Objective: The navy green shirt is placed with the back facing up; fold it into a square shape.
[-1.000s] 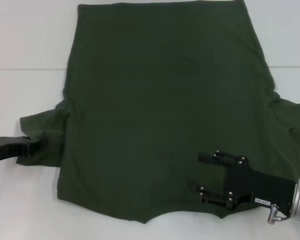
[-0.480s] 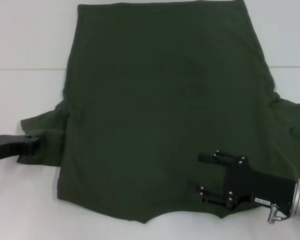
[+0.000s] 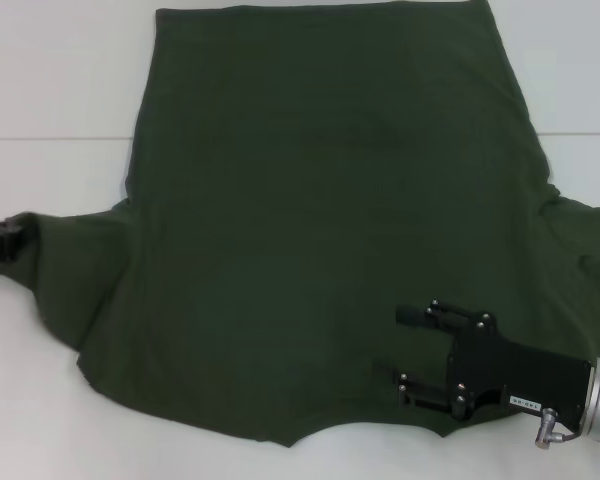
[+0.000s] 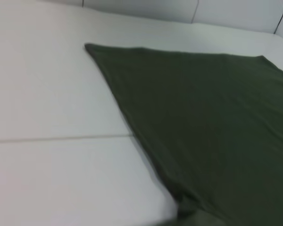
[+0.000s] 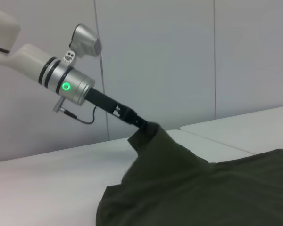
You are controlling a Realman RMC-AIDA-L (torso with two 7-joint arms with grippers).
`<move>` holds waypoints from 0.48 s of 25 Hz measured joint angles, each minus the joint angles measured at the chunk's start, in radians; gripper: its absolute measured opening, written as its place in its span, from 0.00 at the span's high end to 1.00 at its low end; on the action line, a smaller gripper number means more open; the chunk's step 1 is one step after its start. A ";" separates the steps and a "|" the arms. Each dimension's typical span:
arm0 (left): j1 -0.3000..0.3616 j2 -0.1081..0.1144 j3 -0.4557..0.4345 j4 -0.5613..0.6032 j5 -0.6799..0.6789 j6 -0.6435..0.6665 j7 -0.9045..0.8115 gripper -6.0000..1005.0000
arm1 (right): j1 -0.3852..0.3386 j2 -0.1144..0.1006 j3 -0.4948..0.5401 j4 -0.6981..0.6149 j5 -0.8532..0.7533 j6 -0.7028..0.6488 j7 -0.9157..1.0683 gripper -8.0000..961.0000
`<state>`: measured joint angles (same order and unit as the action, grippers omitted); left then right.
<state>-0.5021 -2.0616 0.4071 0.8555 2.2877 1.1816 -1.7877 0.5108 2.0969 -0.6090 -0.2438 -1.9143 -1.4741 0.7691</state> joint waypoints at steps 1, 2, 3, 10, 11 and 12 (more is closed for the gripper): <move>-0.005 0.002 0.002 0.007 0.006 0.008 -0.009 0.97 | 0.000 0.000 0.000 0.000 0.000 -0.001 0.000 0.19; -0.011 0.004 0.005 0.012 0.011 0.014 -0.017 0.97 | 0.000 0.000 0.000 0.000 0.000 -0.001 0.001 0.19; -0.015 0.005 0.013 0.018 0.016 0.020 -0.030 0.98 | 0.000 0.000 0.000 0.000 0.000 -0.001 0.001 0.19; -0.029 0.006 0.140 0.080 0.029 0.073 -0.240 0.97 | 0.000 0.000 0.000 0.000 0.000 -0.002 0.001 0.19; -0.034 0.004 0.163 0.089 0.035 0.088 -0.285 0.97 | 0.000 0.000 0.000 0.000 0.000 -0.002 0.001 0.19; -0.040 0.003 0.181 0.094 0.039 0.100 -0.325 0.97 | 0.000 0.000 0.000 0.000 0.000 -0.002 0.001 0.19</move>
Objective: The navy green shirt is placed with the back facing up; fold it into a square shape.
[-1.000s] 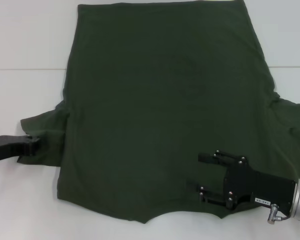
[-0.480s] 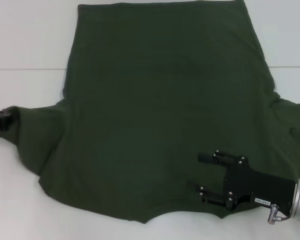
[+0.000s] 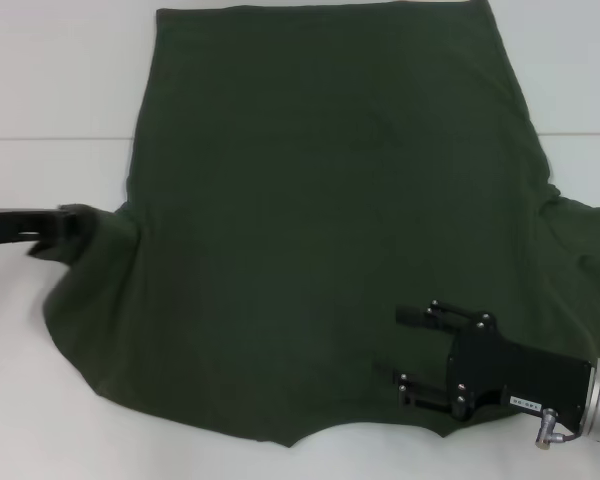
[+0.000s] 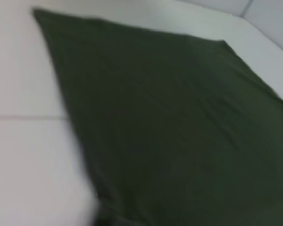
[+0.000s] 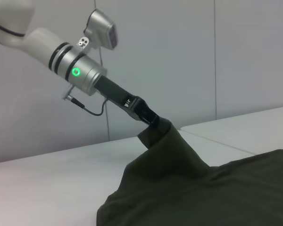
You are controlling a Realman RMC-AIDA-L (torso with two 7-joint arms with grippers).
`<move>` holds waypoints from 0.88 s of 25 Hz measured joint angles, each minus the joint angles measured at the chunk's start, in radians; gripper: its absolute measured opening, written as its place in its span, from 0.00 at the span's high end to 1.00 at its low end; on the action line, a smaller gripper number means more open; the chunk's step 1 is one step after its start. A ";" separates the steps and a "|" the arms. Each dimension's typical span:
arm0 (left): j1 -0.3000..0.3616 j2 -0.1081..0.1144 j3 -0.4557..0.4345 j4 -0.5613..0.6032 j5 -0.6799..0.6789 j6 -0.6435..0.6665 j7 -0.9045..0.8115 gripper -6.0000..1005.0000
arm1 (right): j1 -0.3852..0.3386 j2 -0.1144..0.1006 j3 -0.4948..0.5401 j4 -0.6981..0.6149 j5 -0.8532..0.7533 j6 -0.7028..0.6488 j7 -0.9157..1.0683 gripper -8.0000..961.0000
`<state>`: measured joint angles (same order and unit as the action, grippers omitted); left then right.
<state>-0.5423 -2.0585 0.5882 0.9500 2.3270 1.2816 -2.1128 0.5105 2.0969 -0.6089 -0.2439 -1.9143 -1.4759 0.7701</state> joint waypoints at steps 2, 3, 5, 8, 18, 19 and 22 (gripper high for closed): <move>-0.017 -0.002 0.039 0.003 0.003 0.027 -0.081 0.98 | -0.001 0.000 0.000 0.000 0.000 0.000 0.000 0.19; -0.030 -0.004 0.058 0.002 0.003 0.040 -0.124 0.98 | -0.001 0.000 0.000 0.000 0.000 0.000 0.000 0.19; -0.054 -0.016 0.084 -0.005 0.003 0.050 -0.193 0.98 | -0.001 0.000 0.000 0.000 0.000 0.000 0.000 0.19; -0.081 -0.040 0.094 -0.016 0.003 0.043 -0.257 0.97 | -0.001 0.001 0.000 0.000 -0.002 0.000 0.000 0.19; -0.113 -0.038 0.054 -0.220 -0.062 -0.062 -0.353 0.86 | -0.007 0.002 0.000 0.001 -0.004 -0.005 0.000 0.19; -0.111 -0.035 0.043 -0.248 -0.101 -0.058 -0.339 0.83 | -0.007 0.002 0.000 0.002 -0.004 -0.006 0.000 0.19; -0.104 -0.028 0.021 -0.326 -0.220 -0.021 -0.286 0.73 | -0.008 0.002 0.000 0.002 -0.004 -0.006 0.000 0.19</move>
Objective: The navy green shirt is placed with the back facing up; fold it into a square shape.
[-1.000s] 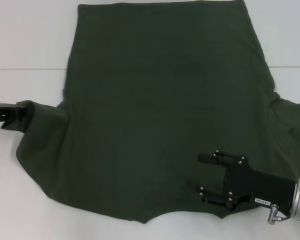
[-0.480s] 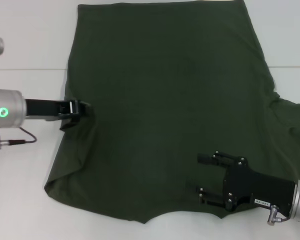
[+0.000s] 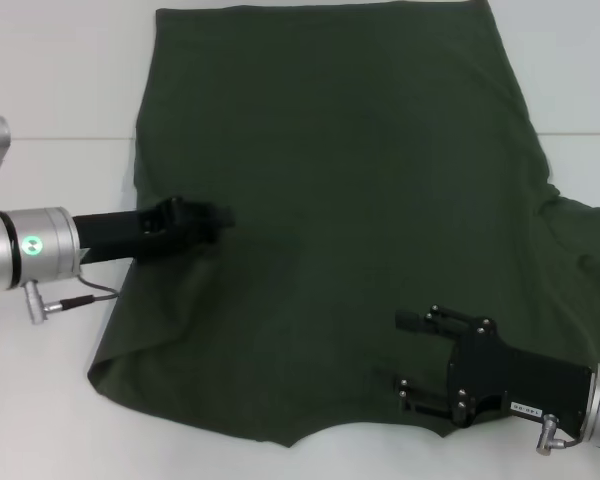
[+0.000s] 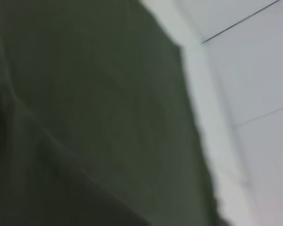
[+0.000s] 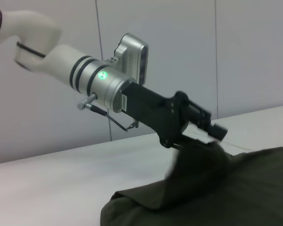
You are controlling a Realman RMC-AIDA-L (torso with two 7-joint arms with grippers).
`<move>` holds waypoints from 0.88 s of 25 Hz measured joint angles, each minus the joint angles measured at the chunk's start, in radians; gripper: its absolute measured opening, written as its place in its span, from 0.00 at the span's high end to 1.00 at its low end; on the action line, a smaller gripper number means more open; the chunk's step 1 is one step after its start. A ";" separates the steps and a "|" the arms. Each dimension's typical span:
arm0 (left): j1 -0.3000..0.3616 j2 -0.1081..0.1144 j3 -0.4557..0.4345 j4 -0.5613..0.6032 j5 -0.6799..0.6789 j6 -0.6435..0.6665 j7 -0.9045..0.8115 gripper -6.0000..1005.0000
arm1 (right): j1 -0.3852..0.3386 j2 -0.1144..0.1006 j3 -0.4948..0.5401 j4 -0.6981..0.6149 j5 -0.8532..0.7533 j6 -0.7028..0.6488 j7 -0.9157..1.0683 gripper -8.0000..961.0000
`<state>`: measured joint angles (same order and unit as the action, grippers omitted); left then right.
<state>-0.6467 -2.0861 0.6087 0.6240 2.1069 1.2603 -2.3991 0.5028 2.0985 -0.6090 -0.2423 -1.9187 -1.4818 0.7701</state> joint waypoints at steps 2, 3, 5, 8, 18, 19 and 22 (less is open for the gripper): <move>0.004 0.008 -0.021 -0.050 -0.058 0.028 0.025 0.68 | -0.001 0.000 0.000 0.000 0.000 0.000 0.000 0.19; 0.007 0.011 -0.035 -0.067 -0.073 0.033 0.032 0.65 | -0.001 0.000 0.000 0.000 0.000 0.000 0.000 0.19; 0.014 0.013 -0.048 -0.078 -0.076 0.026 0.033 0.60 | -0.001 0.000 0.000 0.000 0.000 0.000 0.000 0.19; 0.030 0.012 -0.052 -0.075 -0.075 0.013 0.039 0.53 | -0.002 0.000 0.000 0.000 0.000 -0.001 -0.001 0.19; 0.172 -0.019 -0.076 0.027 -0.082 0.233 0.705 0.14 | -0.036 -0.004 0.054 -0.008 0.010 -0.002 0.061 0.19; 0.207 -0.037 -0.078 0.046 -0.089 0.261 0.836 0.14 | -0.038 -0.006 0.065 -0.013 0.010 -0.002 0.079 0.19; 0.268 -0.065 -0.082 0.070 -0.113 0.321 1.093 0.14 | -0.044 -0.009 0.094 -0.037 0.010 -0.002 0.143 0.19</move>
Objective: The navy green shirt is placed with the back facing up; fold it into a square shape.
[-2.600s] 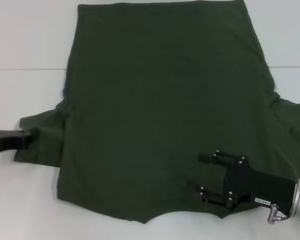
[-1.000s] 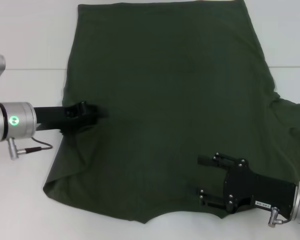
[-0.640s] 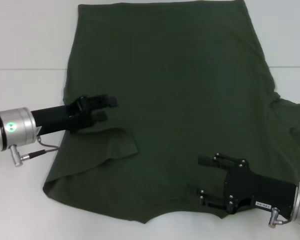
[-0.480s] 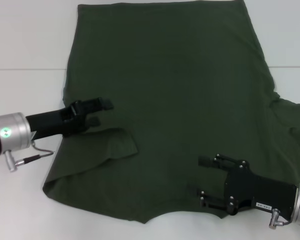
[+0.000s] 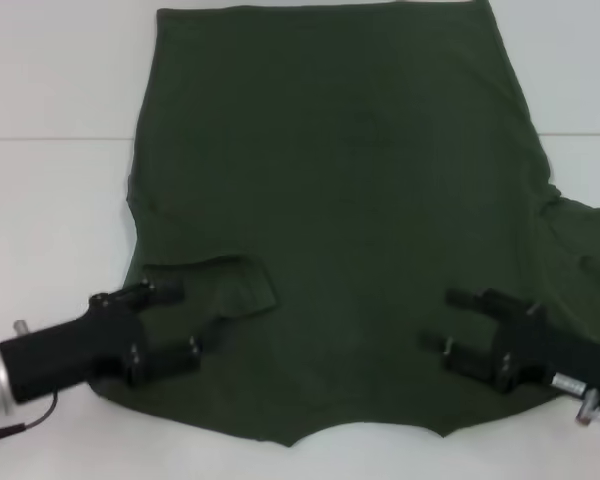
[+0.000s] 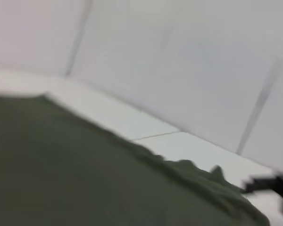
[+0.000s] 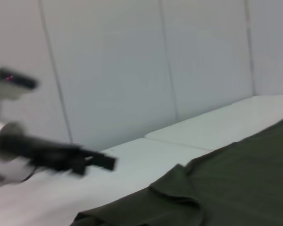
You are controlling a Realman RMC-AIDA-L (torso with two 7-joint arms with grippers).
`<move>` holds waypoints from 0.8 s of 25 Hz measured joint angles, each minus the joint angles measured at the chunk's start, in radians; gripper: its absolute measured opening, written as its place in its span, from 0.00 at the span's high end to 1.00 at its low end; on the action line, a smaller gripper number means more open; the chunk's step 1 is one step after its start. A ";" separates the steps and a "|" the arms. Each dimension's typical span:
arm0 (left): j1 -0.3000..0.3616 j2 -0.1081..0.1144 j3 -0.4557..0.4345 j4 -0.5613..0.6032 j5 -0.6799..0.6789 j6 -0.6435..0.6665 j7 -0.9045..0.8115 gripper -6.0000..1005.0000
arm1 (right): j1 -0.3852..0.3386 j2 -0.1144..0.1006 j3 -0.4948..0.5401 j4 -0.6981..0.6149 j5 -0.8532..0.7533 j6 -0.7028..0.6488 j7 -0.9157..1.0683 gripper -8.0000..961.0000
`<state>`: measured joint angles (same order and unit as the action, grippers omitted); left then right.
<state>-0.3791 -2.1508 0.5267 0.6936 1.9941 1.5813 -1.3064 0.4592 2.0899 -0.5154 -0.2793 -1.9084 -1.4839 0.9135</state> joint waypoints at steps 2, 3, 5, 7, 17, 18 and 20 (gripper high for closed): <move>0.033 -0.012 -0.006 0.001 -0.008 0.051 0.162 0.14 | -0.010 0.000 0.021 -0.040 0.000 -0.002 0.072 0.19; 0.041 -0.014 -0.009 0.001 -0.007 0.067 0.211 0.14 | -0.015 0.000 0.031 -0.068 0.000 -0.004 0.129 0.19; 0.047 -0.015 -0.010 -0.002 0.004 0.081 0.248 0.14 | -0.025 -0.001 0.041 -0.145 -0.002 -0.011 0.277 0.19; 0.048 -0.015 -0.011 -0.002 0.023 0.082 0.230 0.14 | -0.032 -0.006 0.040 -0.254 -0.014 -0.017 0.496 0.19; 0.047 -0.012 -0.011 0.003 0.042 0.104 0.223 0.14 | 0.026 -0.040 -0.015 -0.818 -0.374 -0.077 1.464 0.19; 0.046 -0.012 -0.011 0.005 0.047 0.107 0.222 0.14 | 0.040 -0.046 -0.025 -0.852 -0.435 -0.081 1.523 0.19; 0.045 -0.011 -0.011 0.007 0.053 0.114 0.221 0.14 | 0.079 -0.057 -0.037 -0.899 -0.569 -0.092 1.627 0.19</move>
<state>-0.3336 -2.1623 0.5160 0.7010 2.0468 1.6950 -1.0853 0.5379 2.0331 -0.5523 -1.1779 -2.4770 -1.5754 2.5400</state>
